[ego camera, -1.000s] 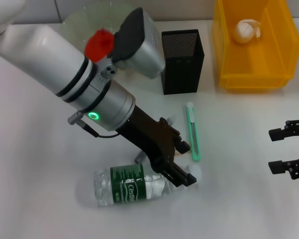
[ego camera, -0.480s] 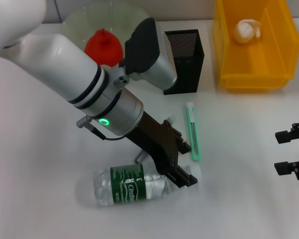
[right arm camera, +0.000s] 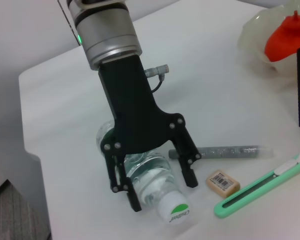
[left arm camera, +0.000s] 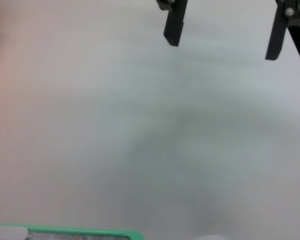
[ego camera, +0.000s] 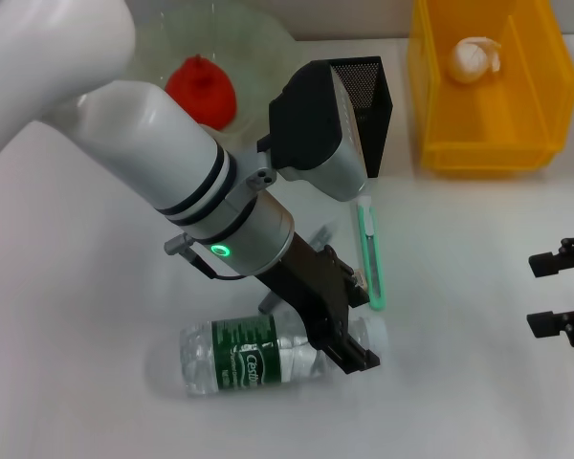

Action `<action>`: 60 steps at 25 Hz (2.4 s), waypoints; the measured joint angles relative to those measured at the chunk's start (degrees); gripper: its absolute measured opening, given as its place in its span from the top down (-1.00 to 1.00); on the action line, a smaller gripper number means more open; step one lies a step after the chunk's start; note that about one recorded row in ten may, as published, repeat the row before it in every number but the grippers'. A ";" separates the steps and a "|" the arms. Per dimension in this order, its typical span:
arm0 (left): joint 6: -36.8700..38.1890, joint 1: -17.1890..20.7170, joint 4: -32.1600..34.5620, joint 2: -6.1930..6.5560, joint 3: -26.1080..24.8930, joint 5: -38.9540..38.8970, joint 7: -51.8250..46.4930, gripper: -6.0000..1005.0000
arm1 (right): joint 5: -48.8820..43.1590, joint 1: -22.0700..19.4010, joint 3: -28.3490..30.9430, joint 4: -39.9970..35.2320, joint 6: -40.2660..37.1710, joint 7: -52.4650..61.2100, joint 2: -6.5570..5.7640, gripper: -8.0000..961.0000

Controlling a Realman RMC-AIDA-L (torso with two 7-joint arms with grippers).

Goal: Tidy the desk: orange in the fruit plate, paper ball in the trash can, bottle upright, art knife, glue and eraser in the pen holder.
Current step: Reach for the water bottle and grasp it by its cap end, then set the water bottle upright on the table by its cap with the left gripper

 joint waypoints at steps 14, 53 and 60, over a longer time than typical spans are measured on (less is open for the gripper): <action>-4.32 0.55 0.24 0.00 4.91 0.15 0.00 -0.53 | -0.12 -0.64 -0.06 0.47 -0.39 0.09 0.11 -0.68; 6.48 5.69 10.74 0.44 -8.37 1.19 -0.68 0.13 | -0.11 -0.77 0.00 1.62 -0.42 0.08 -0.40 -0.66; 12.85 6.72 9.56 0.57 -19.31 -2.85 1.79 0.13 | -0.08 -0.70 0.00 2.34 -0.46 -0.07 -0.53 -0.66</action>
